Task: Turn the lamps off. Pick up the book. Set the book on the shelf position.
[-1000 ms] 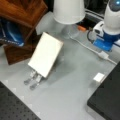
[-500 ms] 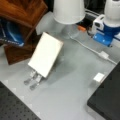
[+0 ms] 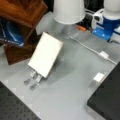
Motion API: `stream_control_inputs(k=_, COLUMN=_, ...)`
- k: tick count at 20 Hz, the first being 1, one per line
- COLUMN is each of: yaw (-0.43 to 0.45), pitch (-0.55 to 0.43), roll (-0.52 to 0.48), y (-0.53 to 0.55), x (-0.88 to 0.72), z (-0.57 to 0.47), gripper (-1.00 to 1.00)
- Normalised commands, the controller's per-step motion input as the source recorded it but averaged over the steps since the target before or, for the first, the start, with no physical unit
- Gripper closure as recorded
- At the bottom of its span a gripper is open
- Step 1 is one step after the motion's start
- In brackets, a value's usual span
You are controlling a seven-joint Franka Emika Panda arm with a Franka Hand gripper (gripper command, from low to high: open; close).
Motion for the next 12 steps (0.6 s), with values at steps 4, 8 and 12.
stream_control_inputs(k=4, yaw=0.038, pitch=0.071, roll=0.027, y=-0.03, x=0.03, z=0.08, gripper=-1.0)
stream_control_inputs(k=8, yaw=0.037, pitch=0.111, roll=0.006, y=-0.06, x=0.06, z=0.17, gripper=-1.0)
stream_control_inputs(k=12, yaw=0.069, pitch=0.125, roll=-0.023, y=-0.1, x=0.12, z=0.19, gripper=-1.0)
